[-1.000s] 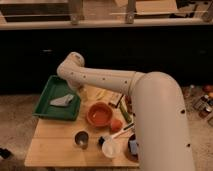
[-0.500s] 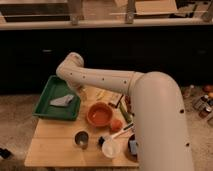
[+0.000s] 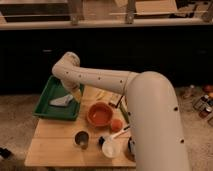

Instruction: Place towel in table surface

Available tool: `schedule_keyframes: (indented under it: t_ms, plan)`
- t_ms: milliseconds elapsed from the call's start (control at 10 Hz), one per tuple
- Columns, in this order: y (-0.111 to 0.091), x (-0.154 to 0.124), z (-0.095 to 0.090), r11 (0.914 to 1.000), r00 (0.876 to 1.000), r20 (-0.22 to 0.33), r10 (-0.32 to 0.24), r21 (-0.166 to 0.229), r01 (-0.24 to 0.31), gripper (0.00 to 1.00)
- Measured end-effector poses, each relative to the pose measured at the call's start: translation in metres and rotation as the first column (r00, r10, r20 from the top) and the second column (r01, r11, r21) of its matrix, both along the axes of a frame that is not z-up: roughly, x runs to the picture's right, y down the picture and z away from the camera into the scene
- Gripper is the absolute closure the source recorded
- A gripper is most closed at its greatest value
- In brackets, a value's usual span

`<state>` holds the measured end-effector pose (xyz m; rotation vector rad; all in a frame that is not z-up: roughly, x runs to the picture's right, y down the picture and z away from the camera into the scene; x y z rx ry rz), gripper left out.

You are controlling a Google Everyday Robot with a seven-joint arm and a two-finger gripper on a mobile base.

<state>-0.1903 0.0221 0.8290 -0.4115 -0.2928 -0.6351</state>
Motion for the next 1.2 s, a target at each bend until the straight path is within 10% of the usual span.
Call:
schedule_keyframes:
  t_ms: [600, 1200]
  plan:
    - [0.005, -0.064, 0.008, 0.9983, 0.995, 0.101, 0.016, -0.057, -0.01, 0.2]
    - [0.021, -0.079, 0.048, 0.9905, 0.994, 0.093, -0.059, -0.118, 0.07, 0.2]
